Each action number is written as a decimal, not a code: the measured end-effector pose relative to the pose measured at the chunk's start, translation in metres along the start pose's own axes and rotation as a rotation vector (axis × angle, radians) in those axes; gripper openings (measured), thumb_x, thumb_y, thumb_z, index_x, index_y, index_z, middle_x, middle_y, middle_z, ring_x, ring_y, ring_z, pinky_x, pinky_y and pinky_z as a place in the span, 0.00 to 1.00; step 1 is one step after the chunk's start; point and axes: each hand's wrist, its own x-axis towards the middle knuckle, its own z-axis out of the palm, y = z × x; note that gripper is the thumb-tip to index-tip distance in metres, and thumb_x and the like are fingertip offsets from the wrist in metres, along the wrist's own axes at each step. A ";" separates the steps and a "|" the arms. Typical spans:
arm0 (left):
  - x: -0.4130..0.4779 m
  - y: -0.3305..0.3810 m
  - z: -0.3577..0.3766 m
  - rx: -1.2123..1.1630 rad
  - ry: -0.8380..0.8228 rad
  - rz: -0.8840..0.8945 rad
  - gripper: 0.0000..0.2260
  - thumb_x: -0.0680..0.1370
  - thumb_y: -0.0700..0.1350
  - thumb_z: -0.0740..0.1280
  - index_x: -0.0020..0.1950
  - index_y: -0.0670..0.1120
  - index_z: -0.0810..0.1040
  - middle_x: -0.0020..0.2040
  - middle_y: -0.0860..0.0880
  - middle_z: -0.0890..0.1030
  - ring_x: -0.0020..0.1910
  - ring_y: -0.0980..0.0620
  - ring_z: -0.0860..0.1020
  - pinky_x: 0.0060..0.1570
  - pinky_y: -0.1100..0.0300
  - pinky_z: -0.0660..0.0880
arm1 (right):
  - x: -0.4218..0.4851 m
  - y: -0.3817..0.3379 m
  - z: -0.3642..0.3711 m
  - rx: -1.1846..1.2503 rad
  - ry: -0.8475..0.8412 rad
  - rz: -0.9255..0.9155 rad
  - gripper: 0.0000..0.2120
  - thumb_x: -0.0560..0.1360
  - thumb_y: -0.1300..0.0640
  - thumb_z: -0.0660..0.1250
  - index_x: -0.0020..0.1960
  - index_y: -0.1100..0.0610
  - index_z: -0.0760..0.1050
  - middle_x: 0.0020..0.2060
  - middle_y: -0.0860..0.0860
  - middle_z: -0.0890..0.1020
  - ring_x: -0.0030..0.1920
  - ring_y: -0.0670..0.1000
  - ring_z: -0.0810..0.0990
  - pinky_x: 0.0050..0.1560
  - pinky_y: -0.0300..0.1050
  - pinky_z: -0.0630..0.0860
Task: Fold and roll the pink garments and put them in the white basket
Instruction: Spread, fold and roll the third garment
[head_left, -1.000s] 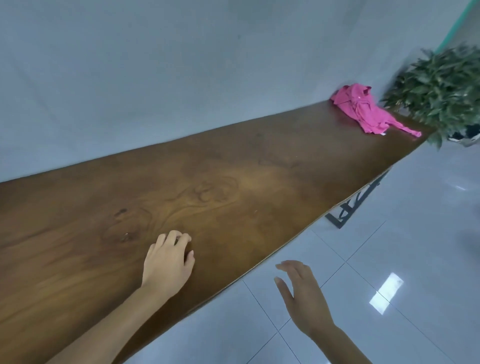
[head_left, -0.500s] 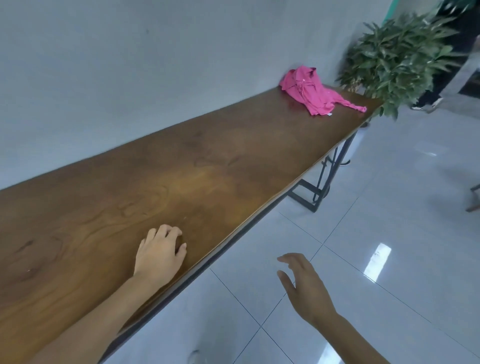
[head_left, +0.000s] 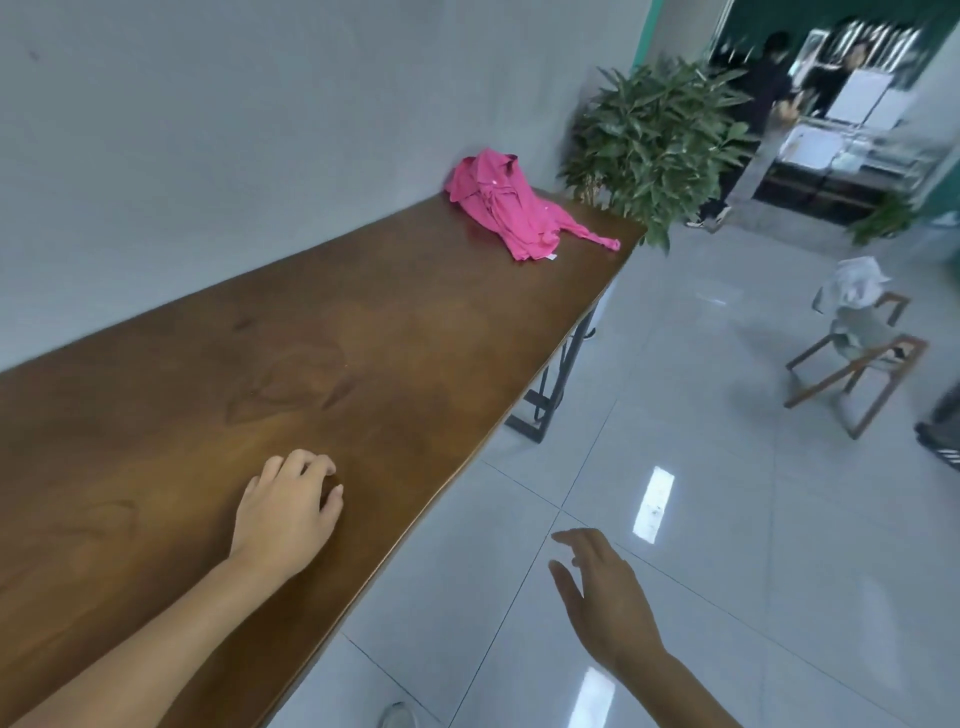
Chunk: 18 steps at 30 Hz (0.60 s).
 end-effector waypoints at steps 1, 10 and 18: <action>0.016 0.002 0.005 -0.012 0.003 0.004 0.10 0.79 0.52 0.68 0.58 0.51 0.81 0.56 0.53 0.79 0.57 0.49 0.76 0.52 0.53 0.76 | 0.014 0.002 -0.005 -0.022 -0.007 0.012 0.15 0.82 0.44 0.59 0.67 0.44 0.72 0.62 0.38 0.73 0.51 0.43 0.79 0.57 0.45 0.77; 0.160 0.023 0.038 -0.063 -0.011 0.034 0.15 0.78 0.54 0.69 0.61 0.47 0.80 0.62 0.49 0.77 0.62 0.44 0.74 0.56 0.48 0.77 | 0.118 0.014 -0.041 -0.162 -0.040 0.140 0.34 0.75 0.30 0.41 0.69 0.44 0.71 0.65 0.38 0.74 0.52 0.44 0.80 0.61 0.44 0.74; 0.267 0.059 0.061 -0.100 -0.139 0.002 0.25 0.82 0.60 0.61 0.75 0.48 0.70 0.78 0.44 0.65 0.79 0.42 0.58 0.74 0.44 0.64 | 0.205 0.031 -0.078 -0.210 0.005 0.196 0.30 0.78 0.33 0.46 0.69 0.46 0.72 0.66 0.43 0.76 0.53 0.45 0.81 0.57 0.42 0.75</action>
